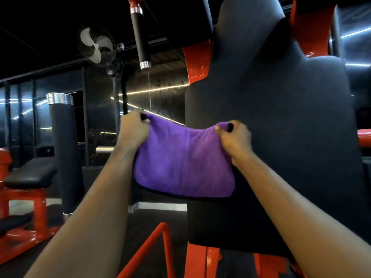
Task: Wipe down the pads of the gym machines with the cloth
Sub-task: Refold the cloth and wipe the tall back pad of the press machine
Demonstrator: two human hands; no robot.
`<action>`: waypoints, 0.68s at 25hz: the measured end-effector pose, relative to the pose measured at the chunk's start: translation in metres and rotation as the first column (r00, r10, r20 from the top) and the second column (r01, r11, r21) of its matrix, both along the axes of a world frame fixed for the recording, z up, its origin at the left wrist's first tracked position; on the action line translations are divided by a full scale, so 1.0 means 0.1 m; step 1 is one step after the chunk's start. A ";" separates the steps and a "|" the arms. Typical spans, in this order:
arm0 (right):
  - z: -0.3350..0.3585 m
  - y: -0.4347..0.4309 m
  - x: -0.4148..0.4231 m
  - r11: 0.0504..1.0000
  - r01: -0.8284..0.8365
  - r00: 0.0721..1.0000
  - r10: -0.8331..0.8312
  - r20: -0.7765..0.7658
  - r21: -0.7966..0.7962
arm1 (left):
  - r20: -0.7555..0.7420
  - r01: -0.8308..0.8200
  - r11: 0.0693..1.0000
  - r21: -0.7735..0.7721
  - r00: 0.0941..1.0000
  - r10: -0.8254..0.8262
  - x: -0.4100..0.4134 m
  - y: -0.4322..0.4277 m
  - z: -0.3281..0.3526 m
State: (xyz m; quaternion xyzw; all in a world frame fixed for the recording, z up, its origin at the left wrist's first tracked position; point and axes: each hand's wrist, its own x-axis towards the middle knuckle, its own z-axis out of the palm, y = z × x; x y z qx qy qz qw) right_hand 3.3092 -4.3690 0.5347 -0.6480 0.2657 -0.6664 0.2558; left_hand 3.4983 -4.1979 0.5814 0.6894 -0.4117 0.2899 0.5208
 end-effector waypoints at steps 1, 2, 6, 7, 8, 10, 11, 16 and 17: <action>0.03 -0.03 -0.11 1.000 0.011 0.999 -0.011 0.031 0.003 | -0.030 -0.026 0.996 -0.090 0.999 0.024 0.01 0.04 -0.04; 0.05 -0.04 -0.20 1.000 0.013 0.999 -0.013 0.043 0.002 | -0.050 -0.032 0.987 -0.155 0.998 0.024 -0.01 0.05 -0.08; 0.05 -0.02 -0.38 1.000 -0.002 0.994 0.001 0.108 0.010 | -0.089 -0.036 0.975 -0.218 0.996 0.017 -0.18 -0.01 -0.24; 0.03 -0.01 -0.41 1.000 0.002 0.991 -0.003 0.136 0.006 | -0.102 -0.050 0.970 -0.239 0.994 0.026 -0.23 -0.03 -0.26; 0.02 0.00 -0.43 1.000 0.005 0.986 -0.004 0.168 -0.005 | -0.108 -0.069 0.961 -0.268 0.993 0.041 -0.27 -0.06 -0.28; 0.02 0.02 -0.49 0.999 -0.005 0.974 0.015 0.226 -0.044 | -0.087 -0.120 0.928 -0.353 0.992 0.095 -0.32 -0.10 -0.32; 0.02 0.02 -0.51 0.998 -0.003 0.970 0.018 0.242 -0.062 | -0.059 -0.125 0.901 -0.415 0.992 0.110 -0.34 -0.11 -0.33; 0.17 -0.10 -0.61 0.987 0.006 0.993 0.012 -0.113 0.160 | -0.160 -0.164 0.964 -0.210 0.978 0.132 -0.12 -0.10 -0.23; 0.20 -0.10 -0.61 0.982 0.025 0.980 0.013 -0.200 0.185 | -0.219 -0.160 0.985 -0.070 0.965 0.142 -0.06 -0.09 -0.20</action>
